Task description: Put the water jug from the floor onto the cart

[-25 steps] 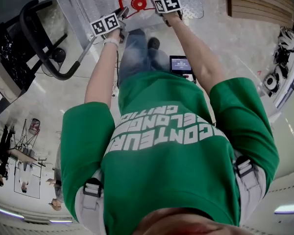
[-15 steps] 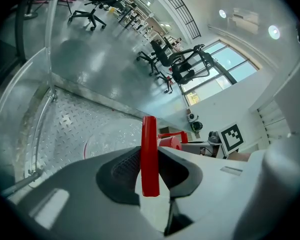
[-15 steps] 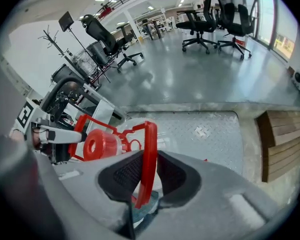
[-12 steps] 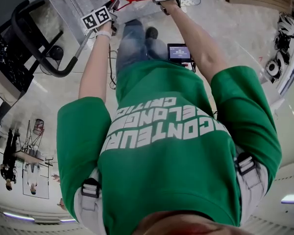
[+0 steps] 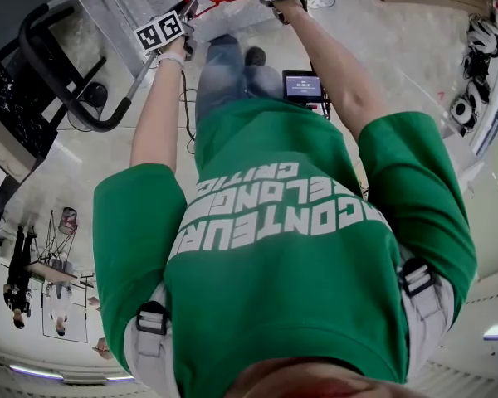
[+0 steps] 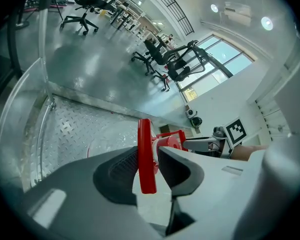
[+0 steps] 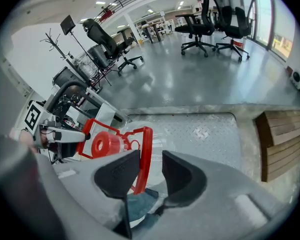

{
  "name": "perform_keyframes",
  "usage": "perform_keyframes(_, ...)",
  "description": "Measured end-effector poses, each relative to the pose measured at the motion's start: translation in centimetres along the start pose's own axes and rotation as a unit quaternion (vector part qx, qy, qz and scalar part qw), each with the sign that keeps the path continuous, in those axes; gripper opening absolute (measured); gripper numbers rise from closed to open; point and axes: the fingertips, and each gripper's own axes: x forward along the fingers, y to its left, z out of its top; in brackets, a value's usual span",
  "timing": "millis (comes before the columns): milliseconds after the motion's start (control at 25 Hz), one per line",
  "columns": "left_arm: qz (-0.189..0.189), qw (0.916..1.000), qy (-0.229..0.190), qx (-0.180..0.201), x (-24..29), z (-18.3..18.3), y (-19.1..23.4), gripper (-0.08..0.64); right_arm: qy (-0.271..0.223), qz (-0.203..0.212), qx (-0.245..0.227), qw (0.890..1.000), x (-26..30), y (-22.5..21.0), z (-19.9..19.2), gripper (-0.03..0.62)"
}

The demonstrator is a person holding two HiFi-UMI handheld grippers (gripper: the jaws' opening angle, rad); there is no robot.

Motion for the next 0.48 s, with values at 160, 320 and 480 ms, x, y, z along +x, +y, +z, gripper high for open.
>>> perform_keyframes(160, 0.002, 1.0, 0.005, 0.007, -0.3, -0.1, 0.1, 0.14, -0.007, 0.008, -0.003, 1.0, -0.4, 0.7, 0.3, 0.12)
perform_keyframes(320, 0.002, 1.0, 0.0, 0.007, -0.6, 0.3, 0.5, 0.153, -0.013, 0.01, -0.004, 1.0, -0.7, 0.7, 0.8, 0.12)
perform_keyframes(480, 0.003, 0.9999, -0.003, 0.013, -1.2, 0.6, 0.6, 0.147, -0.017, 0.003, 0.003, 1.0, -1.6, 0.4, 0.7, 0.12)
